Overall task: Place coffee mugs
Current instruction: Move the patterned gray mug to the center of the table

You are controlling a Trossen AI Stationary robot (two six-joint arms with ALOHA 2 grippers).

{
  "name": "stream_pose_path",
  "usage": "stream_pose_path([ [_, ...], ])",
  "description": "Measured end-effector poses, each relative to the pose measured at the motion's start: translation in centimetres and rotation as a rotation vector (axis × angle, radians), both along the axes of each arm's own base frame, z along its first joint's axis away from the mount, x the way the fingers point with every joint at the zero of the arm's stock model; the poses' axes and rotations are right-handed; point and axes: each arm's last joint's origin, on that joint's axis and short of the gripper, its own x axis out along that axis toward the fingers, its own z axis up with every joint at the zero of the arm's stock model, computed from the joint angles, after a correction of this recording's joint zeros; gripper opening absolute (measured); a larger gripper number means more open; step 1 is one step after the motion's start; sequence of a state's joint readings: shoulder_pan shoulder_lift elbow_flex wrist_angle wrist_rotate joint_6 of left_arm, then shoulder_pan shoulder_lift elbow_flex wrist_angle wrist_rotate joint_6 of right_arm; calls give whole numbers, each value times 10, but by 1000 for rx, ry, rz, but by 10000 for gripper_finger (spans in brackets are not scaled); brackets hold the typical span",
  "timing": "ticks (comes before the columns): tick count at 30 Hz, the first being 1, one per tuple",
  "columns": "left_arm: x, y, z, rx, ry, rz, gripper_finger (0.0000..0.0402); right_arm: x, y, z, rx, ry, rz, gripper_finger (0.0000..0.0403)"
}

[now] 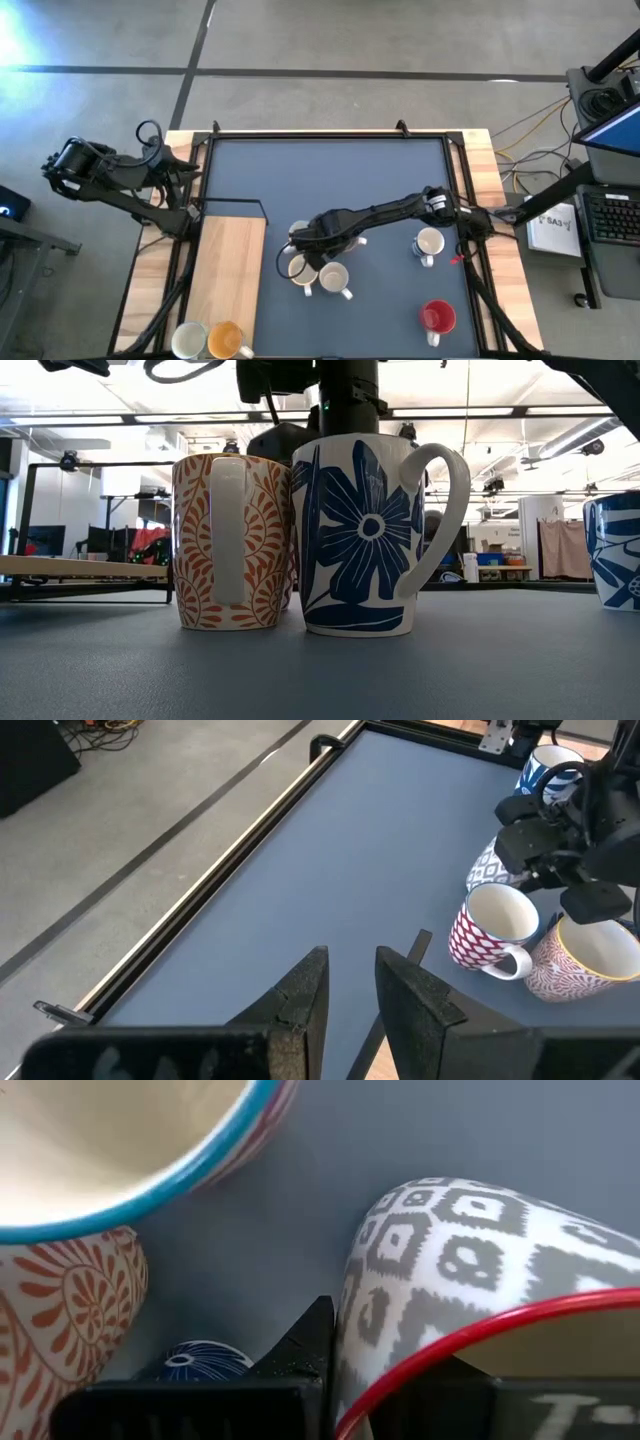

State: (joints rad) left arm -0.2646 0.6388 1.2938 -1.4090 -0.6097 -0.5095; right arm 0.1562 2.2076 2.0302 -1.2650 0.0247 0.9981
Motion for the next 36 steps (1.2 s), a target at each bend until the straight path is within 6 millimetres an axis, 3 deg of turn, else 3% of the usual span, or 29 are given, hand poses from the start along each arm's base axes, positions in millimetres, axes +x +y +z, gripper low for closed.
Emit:
stream_pose_path([
  [10,0,0,0,4,3,-3,68,5,0,17,16,-79,92,29],
  [25,0,0,0,3,2,-2,68,6,-8,14,-4,-62,122,31],
  [36,0,0,0,3,2,-2,68,6,-8,18,2,-71,154,110],
])
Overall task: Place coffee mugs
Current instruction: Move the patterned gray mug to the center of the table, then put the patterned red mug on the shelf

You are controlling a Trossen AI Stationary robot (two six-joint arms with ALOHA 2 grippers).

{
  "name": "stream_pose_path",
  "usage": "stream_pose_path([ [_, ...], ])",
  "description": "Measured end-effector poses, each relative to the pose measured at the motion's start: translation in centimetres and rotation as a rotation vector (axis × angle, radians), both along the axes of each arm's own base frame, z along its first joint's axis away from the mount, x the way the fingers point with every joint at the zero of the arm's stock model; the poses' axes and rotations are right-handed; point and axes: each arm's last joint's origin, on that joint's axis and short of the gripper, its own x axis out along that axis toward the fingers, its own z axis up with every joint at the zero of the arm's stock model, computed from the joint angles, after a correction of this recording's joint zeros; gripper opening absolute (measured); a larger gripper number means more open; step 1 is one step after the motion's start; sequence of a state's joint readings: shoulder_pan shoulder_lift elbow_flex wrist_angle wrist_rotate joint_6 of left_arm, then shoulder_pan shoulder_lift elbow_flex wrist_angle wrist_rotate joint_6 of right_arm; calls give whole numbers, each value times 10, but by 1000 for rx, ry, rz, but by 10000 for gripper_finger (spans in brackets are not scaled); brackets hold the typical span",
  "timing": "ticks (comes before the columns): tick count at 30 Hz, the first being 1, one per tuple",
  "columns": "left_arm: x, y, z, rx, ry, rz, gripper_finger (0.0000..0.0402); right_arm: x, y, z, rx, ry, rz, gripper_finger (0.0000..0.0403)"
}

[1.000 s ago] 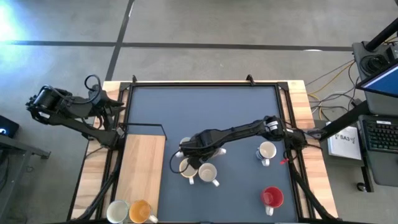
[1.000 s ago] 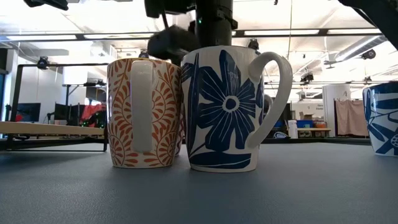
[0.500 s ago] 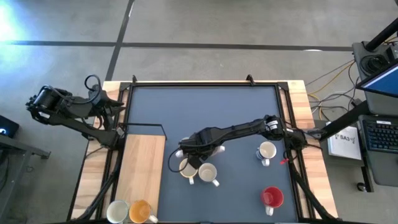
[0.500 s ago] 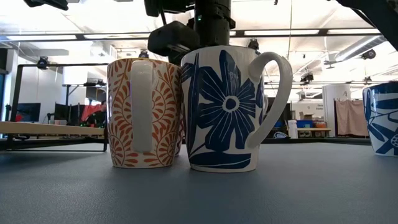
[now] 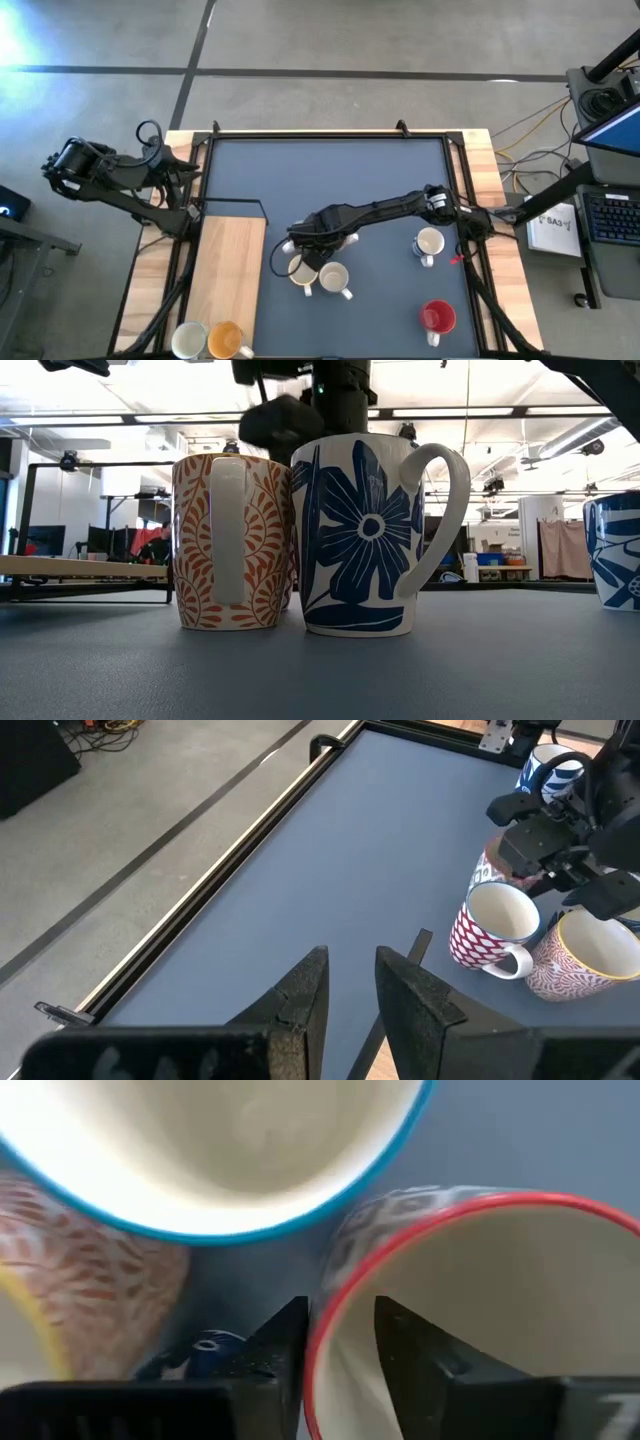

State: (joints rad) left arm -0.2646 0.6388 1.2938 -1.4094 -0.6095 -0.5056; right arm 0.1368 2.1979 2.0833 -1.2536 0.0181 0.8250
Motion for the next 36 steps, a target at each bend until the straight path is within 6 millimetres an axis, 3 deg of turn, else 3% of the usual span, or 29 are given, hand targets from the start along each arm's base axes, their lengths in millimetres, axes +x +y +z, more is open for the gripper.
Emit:
stream_pose_path([
  [9,0,0,0,-1,-3,0,68,4,0,49,-19,-124,102,134],
  [16,6,-2,3,-1,-24,-5,68,-19,-8,71,-206,27,169,132],
  [20,9,-2,3,1,-18,-5,68,-31,-12,80,-259,31,206,132],
  [24,16,-4,5,-8,-47,6,68,-59,-20,85,-317,91,214,130],
  [29,27,-7,11,-22,-111,13,68,-119,-38,88,-388,94,115,123],
  [33,38,-9,16,-4,-170,51,68,-158,-47,80,-390,-152,-19,117],
  [36,47,-11,18,3,-194,70,68,-174,-48,70,-391,-429,-46,112],
])
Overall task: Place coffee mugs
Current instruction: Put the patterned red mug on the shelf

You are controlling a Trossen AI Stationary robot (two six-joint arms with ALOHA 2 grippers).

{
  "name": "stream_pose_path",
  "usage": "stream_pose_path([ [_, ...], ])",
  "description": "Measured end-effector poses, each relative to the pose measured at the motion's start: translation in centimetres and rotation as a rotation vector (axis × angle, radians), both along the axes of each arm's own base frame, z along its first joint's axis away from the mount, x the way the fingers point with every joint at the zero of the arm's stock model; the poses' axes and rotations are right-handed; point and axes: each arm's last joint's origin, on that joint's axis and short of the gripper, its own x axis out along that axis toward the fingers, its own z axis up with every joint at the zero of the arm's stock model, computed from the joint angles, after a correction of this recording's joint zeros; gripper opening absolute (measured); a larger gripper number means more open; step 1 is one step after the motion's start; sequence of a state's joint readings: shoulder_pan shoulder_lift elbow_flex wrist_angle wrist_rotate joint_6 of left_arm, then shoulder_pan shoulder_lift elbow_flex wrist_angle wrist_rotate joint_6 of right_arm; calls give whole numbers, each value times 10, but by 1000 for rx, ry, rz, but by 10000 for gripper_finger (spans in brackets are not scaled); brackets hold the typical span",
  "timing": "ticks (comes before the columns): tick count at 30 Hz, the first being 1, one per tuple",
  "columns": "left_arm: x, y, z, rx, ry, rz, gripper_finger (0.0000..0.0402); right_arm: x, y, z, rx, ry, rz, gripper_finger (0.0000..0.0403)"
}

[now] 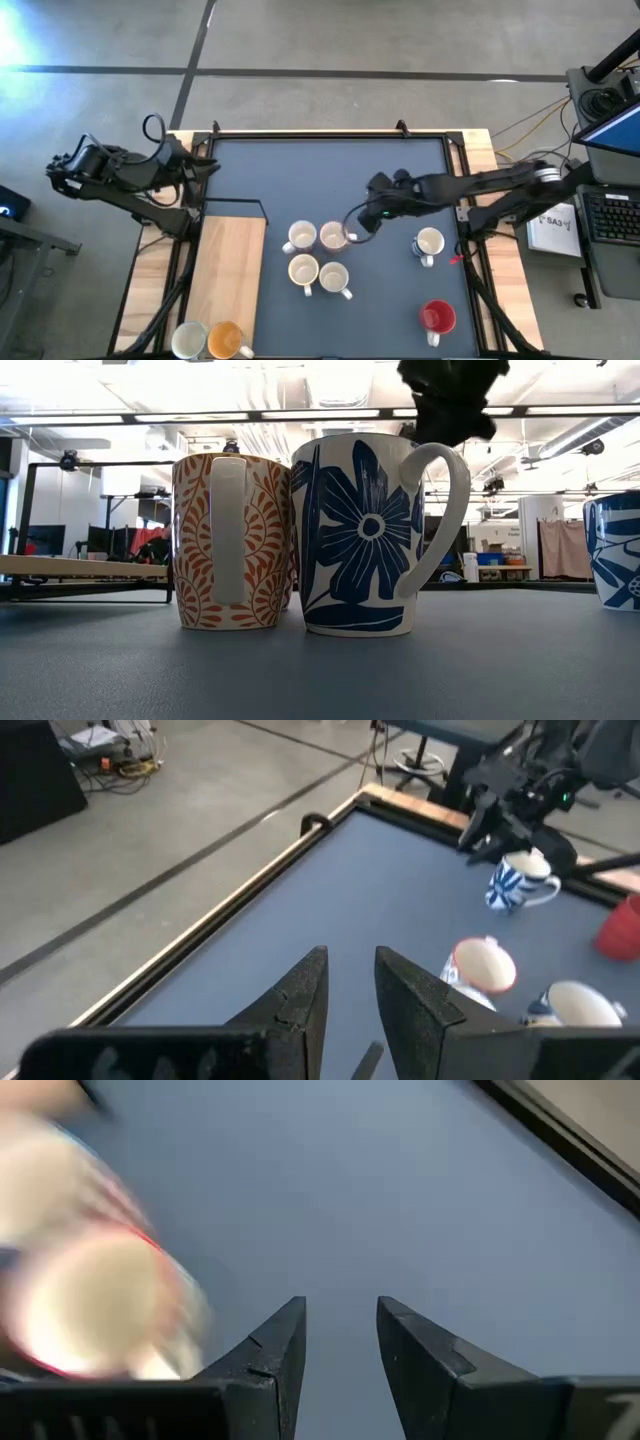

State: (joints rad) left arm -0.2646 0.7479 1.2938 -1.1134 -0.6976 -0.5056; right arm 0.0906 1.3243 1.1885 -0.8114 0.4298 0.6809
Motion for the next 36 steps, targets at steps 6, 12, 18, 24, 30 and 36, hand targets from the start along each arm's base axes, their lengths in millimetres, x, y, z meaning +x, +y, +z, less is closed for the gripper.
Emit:
stream_pose_path([
  [6,21,-5,3,-1,-31,12,68,-27,-1,-30,-34,-385,140,107],
  [12,48,-12,0,10,-20,26,68,-61,-4,-67,-27,-510,163,107],
  [18,75,-17,-9,19,37,43,68,-86,-6,-88,-18,-580,154,107],
  [24,106,-23,-27,-41,155,-25,68,-102,-7,-94,33,-622,113,107],
  [30,138,-32,-51,-158,293,-114,68,-106,-8,-101,27,-599,118,107],
  [36,163,-32,-73,-289,357,-51,68,-107,-8,-106,24,-566,119,107],
])
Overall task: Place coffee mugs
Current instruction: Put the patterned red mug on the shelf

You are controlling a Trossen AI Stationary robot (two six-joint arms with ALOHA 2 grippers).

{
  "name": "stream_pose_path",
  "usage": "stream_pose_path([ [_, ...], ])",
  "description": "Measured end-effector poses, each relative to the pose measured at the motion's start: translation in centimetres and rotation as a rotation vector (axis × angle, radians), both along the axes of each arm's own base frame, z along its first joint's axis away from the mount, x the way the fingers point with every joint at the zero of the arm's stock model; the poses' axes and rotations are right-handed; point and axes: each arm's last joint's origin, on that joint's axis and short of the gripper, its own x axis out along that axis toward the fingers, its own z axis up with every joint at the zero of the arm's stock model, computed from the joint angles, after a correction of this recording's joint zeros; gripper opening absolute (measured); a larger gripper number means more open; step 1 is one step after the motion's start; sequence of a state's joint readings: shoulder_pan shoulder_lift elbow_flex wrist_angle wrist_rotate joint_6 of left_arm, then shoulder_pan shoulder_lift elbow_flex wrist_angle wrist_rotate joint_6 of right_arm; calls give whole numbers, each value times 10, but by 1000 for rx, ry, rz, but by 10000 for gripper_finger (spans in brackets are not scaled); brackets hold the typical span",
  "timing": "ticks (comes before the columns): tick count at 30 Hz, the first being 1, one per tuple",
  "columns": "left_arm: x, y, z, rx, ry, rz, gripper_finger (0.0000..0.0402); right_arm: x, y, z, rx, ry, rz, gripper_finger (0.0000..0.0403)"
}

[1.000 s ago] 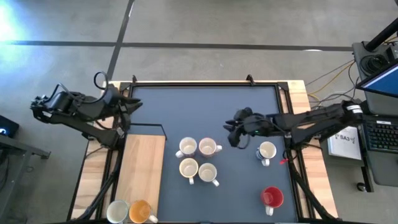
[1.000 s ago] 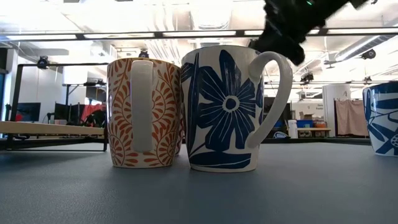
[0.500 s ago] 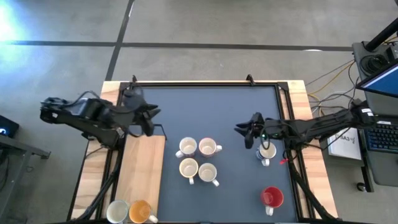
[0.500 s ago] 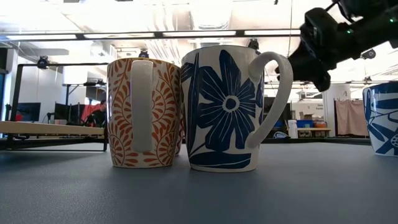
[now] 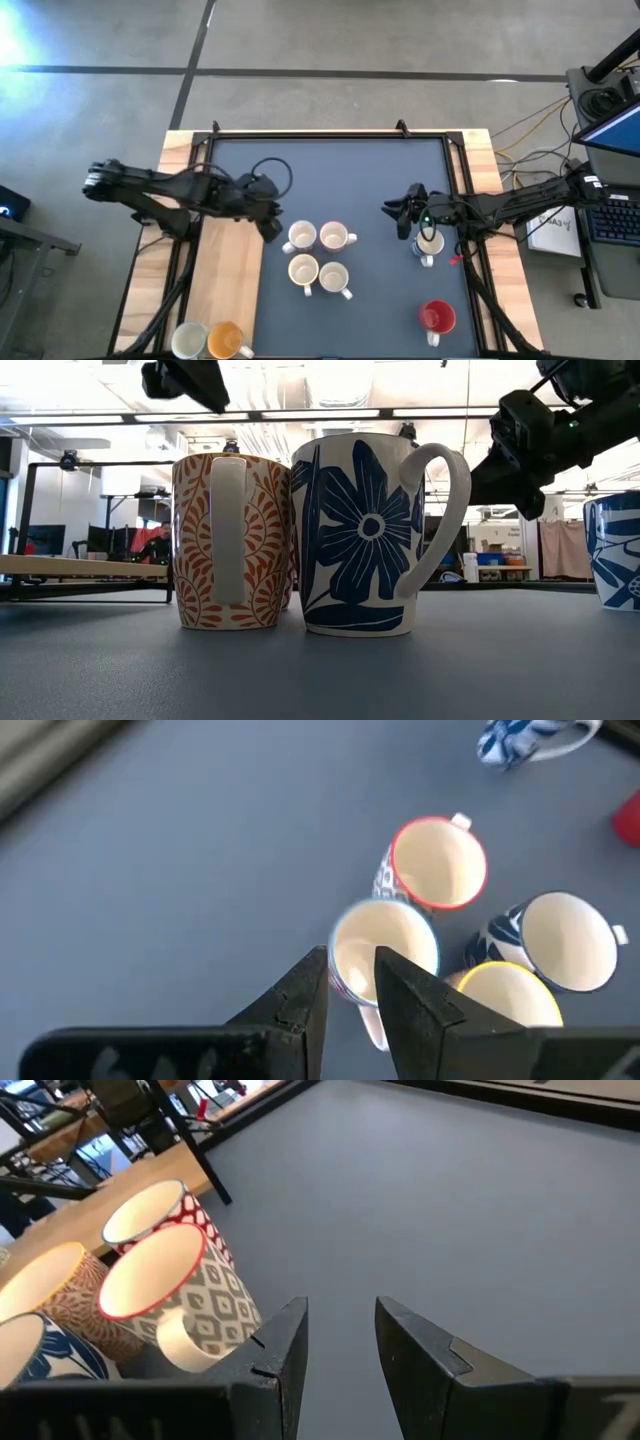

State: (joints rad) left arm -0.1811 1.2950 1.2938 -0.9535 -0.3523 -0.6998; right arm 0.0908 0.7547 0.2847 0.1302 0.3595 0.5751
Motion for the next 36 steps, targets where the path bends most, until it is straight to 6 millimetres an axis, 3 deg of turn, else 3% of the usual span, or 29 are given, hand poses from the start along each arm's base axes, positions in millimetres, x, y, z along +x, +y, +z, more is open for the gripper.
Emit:
stream_pose_path([
  [9,30,-3,-35,-91,155,-11,68,0,0,0,0,-1,0,107],
  [18,52,-6,-67,-73,275,-25,68,0,0,0,0,-2,0,107],
  [36,70,-7,-95,-28,338,29,68,0,0,1,1,-3,0,107],
])
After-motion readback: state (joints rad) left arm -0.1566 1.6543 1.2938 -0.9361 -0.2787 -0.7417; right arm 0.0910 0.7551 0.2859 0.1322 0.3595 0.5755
